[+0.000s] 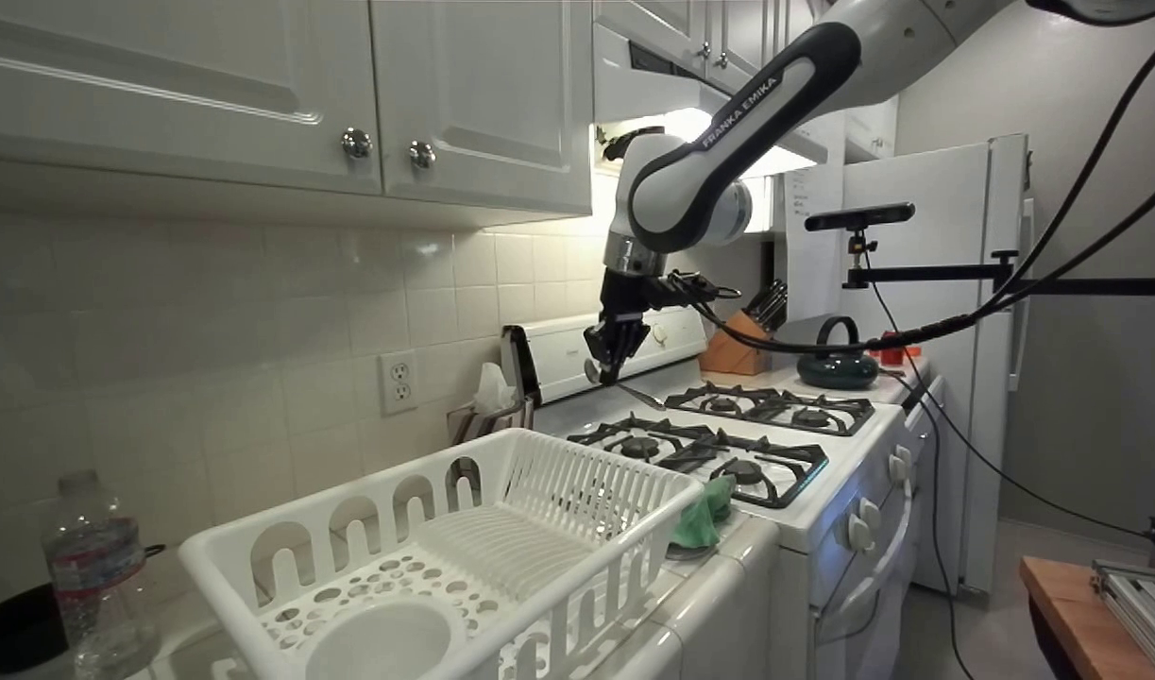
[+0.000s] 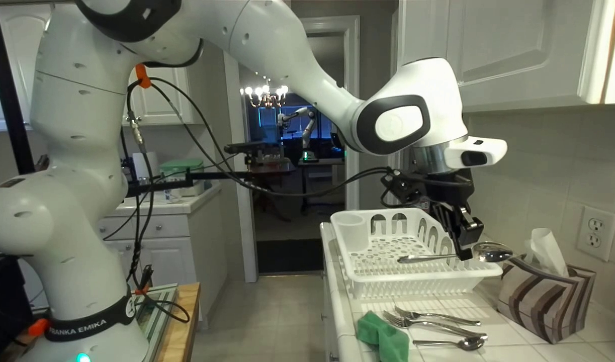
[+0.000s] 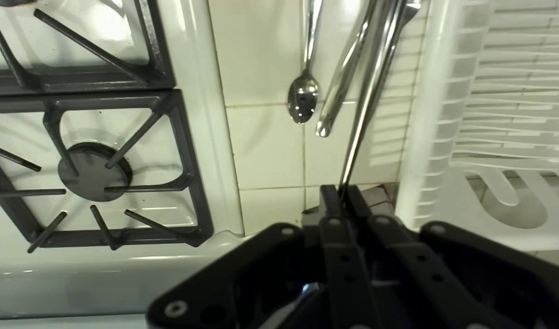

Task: Put one silver spoon on the dishrack.

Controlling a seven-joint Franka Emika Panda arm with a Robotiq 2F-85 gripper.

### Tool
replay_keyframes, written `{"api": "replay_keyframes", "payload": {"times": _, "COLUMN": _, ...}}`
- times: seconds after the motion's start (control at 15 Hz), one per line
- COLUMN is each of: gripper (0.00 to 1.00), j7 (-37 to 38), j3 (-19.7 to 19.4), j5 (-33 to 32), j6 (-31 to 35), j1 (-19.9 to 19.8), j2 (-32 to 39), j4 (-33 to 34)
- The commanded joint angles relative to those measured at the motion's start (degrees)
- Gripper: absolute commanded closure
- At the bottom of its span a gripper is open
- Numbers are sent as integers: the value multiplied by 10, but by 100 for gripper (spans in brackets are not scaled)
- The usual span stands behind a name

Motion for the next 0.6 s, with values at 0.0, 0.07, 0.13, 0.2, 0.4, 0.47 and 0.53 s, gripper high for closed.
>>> {"api": "replay_keyframes", "payload": {"times": 0.0, "gripper": 99, "j7": 32, "j3": 14, "j5": 0, "j6": 47, "j1": 12, "j2": -26, "j4": -40}}
{"api": "replay_keyframes", "payload": {"times": 0.07, "gripper": 99, "j7": 38, "j3": 18, "j5": 2, "j6": 56, "j1": 15, "j2": -27, "j4": -42}}
{"api": "replay_keyframes", "payload": {"times": 0.13, "gripper": 99, "j7": 44, "j3": 22, "j5": 5, "j6": 67, "j1": 18, "j2": -26, "j4": -44}}
{"api": "replay_keyframes", "payload": {"times": 0.2, "gripper": 99, "j7": 50, "j3": 26, "j5": 7, "j6": 73, "j1": 21, "j2": -26, "j4": -46}}
{"api": "replay_keyframes", "payload": {"times": 0.4, "gripper": 94, "j7": 41, "j3": 27, "j5": 1, "j6": 61, "j1": 18, "j2": -8, "j4": -26}}
{"api": "replay_keyframes", "payload": {"times": 0.47, "gripper": 94, "j7": 42, "j3": 28, "j5": 1, "j6": 62, "j1": 19, "j2": -8, "j4": -27}}
{"api": "replay_keyframes", "payload": {"times": 0.53, "gripper": 94, "j7": 42, "j3": 27, "j5": 1, "j6": 62, "j1": 19, "j2": -8, "j4": -27}}
